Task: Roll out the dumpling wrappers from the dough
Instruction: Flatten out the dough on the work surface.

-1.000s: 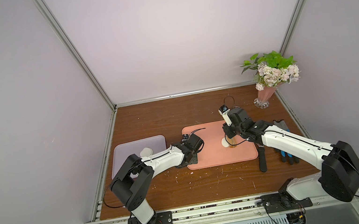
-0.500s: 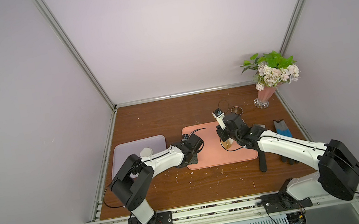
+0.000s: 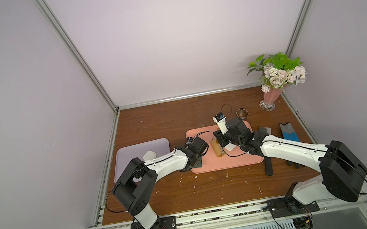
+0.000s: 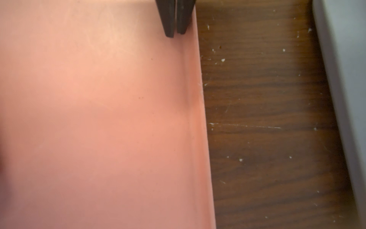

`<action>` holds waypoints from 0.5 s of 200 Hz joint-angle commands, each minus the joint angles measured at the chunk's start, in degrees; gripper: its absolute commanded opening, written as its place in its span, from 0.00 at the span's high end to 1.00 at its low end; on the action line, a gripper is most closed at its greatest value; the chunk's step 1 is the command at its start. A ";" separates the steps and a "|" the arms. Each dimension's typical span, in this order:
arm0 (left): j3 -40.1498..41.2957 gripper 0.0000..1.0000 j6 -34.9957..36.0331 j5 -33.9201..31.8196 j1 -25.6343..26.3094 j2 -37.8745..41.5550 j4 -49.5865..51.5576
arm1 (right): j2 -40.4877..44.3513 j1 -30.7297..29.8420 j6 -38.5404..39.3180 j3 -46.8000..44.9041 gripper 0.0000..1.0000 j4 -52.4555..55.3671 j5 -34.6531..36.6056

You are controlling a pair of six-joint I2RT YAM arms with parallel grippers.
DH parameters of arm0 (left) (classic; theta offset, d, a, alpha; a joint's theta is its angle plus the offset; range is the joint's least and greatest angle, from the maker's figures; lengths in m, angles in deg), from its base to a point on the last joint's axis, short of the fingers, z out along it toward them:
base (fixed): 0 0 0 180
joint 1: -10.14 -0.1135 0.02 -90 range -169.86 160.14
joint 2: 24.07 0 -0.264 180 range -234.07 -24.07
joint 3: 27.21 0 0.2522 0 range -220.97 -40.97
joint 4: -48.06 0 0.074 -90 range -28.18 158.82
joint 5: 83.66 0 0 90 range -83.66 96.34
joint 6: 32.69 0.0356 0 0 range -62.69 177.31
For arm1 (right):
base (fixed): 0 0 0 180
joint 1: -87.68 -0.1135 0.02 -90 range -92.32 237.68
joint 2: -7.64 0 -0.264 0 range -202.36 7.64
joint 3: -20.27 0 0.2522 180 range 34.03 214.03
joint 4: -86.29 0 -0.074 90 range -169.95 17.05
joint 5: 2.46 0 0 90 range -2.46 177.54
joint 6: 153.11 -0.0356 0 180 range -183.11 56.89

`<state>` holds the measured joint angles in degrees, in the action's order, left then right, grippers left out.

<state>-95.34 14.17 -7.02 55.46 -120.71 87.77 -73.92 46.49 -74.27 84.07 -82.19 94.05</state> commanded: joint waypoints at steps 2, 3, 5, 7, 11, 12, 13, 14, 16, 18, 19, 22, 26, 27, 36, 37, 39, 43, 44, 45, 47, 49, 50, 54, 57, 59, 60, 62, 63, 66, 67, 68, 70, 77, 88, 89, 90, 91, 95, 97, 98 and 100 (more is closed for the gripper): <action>1.90 1.00 -0.29 -0.93 -1.01 -1.01 4.39 | -1.69 -0.16 -2.60 -2.38 1.00 11.92 -4.56; 1.85 1.00 -0.28 -0.94 -1.02 -1.01 4.42 | -1.59 -0.18 -2.62 -2.26 1.00 11.96 -4.57; 1.87 1.00 -0.22 -0.96 -0.98 -1.01 4.45 | -1.39 -0.18 -2.59 -1.95 1.00 12.03 -4.52; 1.89 1.00 -0.22 -1.00 -1.01 -0.94 4.39 | -1.16 -0.18 -2.50 -1.63 1.00 12.11 -4.54; 1.92 1.00 -0.27 -1.00 -1.00 -0.92 4.43 | -0.69 -0.21 -2.43 -0.98 1.00 12.36 -4.50; 1.95 1.00 -0.23 -0.98 -1.01 -0.92 4.40 | -0.57 -0.16 -2.40 -0.81 1.00 12.48 -4.45; 1.97 1.00 -0.26 -1.06 -1.02 -0.96 4.38 | -0.46 -0.18 -2.35 -0.60 1.00 12.50 -4.46; 1.98 1.00 -0.23 -1.10 -0.98 -0.94 4.38 | -0.32 -0.20 -2.32 -0.40 1.00 12.56 -4.47; 1.98 1.00 -0.27 -1.08 -0.97 -0.92 4.37 | -0.08 -0.18 -2.08 -0.12 1.00 12.89 -4.43; 1.99 1.00 -0.21 -1.08 -0.99 -0.92 4.41 | 0.17 -0.16 -1.97 0.41 1.00 13.05 -4.47; 1.99 1.00 -0.20 -1.06 -1.01 -0.92 4.39 | 0.31 -0.14 -1.87 0.63 1.00 13.10 -4.43; 1.93 1.00 -0.22 -1.13 -0.94 -0.92 4.41 | 0.75 -0.12 -1.70 1.39 1.00 13.44 -4.40; 1.98 1.00 -0.25 -1.12 -1.02 -0.92 4.38 | 1.31 -0.11 -1.31 2.37 1.00 13.88 -4.39; 1.98 1.00 -0.26 -1.09 -1.02 -0.92 4.37 | 1.44 -0.11 -1.23 2.58 1.00 13.95 -4.35; 1.99 1.00 -0.22 -1.05 -1.06 -0.92 4.37 | 2.91 -0.03 -0.37 4.80 1.00 15.04 -3.92; 1.94 1.00 -0.25 -1.05 -1.04 -0.92 4.37 | 3.04 -0.03 -0.32 4.98 1.00 15.23 -3.85; 1.98 1.00 -0.23 -1.05 -1.05 -0.92 4.41 | 3.37 0.04 -0.13 5.51 1.00 15.57 -3.49; 1.97 1.00 -0.21 -1.01 -1.04 -0.92 4.38 | 3.99 0.18 0.07 6.43 1.00 16.17 -3.03; 1.98 1.00 -0.20 -0.99 -1.03 -0.92 4.37 | 4.15 0.21 0.12 6.67 1.00 16.37 -2.96; 1.98 1.00 -0.20 -0.97 -1.07 -0.92 4.37 | 4.23 0.26 0.19 6.88 1.00 16.56 -2.76; 1.99 1.00 -0.20 -0.96 -1.06 -0.92 4.37 | 4.53 0.48 0.40 7.32 1.00 16.87 -2.49; 1.99 1.00 -0.24 -0.96 -1.03 -0.85 4.37 | 4.80 0.54 0.49 7.74 1.00 17.19 -2.18; 1.99 1.00 -0.22 -0.96 -1.03 -0.84 4.37 | 4.90 0.65 0.60 7.90 1.00 17.36 -2.06; 1.94 1.00 -0.28 -0.96 -0.98 -0.81 4.37 | 5.47 0.99 0.81 8.52 1.00 17.89 -1.49; 1.94 1.00 -0.33 -0.96 -1.02 -0.79 4.39 | 5.93 1.22 0.91 8.94 1.00 18.34 -1.03; 1.97 1.00 -0.36 -0.98 -1.07 -0.80 4.44 | 6.23 1.51 0.99 9.18 1.00 18.61 -0.81; 1.94 1.00 -0.37 -0.97 -1.04 -0.77 4.40 | 6.32 1.57 1.07 9.27 1.00 18.73 -0.81; 1.95 1.00 -0.37 -0.92 -1.05 -0.71 4.38 | 6.59 1.89 1.12 9.46 1.00 19.06 -0.41; 1.97 1.00 -0.37 -0.90 -1.04 -0.68 4.37 | 6.72 1.98 1.13 9.55 1.00 19.18 -0.41; 1.98 1.00 -0.37 -0.97 -1.05 -0.72 4.39 | 7.07 2.24 1.29 9.71 1.00 19.40 -0.03; 2.03 1.00 -0.37 -0.97 -1.04 -0.73 4.42 | 7.27 2.34 1.39 9.76 1.00 19.56 0.17; 1.96 1.00 -0.37 -0.96 -1.03 -0.69 4.44 | 7.45 2.56 1.44 9.79 1.00 19.65 0.22; 1.98 1.00 -0.37 -0.96 -1.02 -0.66 4.39 | 7.75 2.77 1.61 9.81 1.00 19.82 0.33; 1.94 1.00 -0.37 -0.97 -1.05 -0.70 4.42 | 8.71 3.68 1.94 9.64 1.00 20.12 1.12; 1.98 1.00 -0.37 -0.81 -1.06 -0.74 4.44 | 10.00 5.36 2.34 8.90 1.00 20.85 1.99; 1.98 1.00 -0.37 -0.84 -1.04 -0.79 4.41 | 10.14 5.48 2.36 8.78 1.00 20.86 2.05; 1.98 1.00 -0.37 -0.86 -1.03 -0.76 4.43 | 10.21 5.62 2.45 8.73 1.00 20.91 2.08; 1.98 1.00 -0.37 -0.87 -1.03 -0.75 4.40 | 10.33 5.74 2.50 8.57 1.00 20.89 2.18; 1.96 1.00 -0.37 -0.91 -1.07 -0.75 4.38 | 10.89 6.16 2.62 7.95 1.00 20.87 2.59; 1.98 1.00 -0.37 -0.88 -1.08 -0.77 4.37 | 11.09 6.48 2.67 7.70 1.00 20.81 2.82; 1.98 1.00 -0.33 -0.88 -1.05 -0.75 4.41 | 11.21 6.57 2.70 7.57 1.00 20.75 3.00; 1.99 1.00 -0.29 -0.87 -1.03 -0.75 4.40 | 11.41 6.76 2.78 7.19 1.00 20.67 3.30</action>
<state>-95.31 14.17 -7.02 55.43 -120.71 87.77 -66.66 50.30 -73.24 90.56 -63.35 93.61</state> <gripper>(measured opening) 0.047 0.317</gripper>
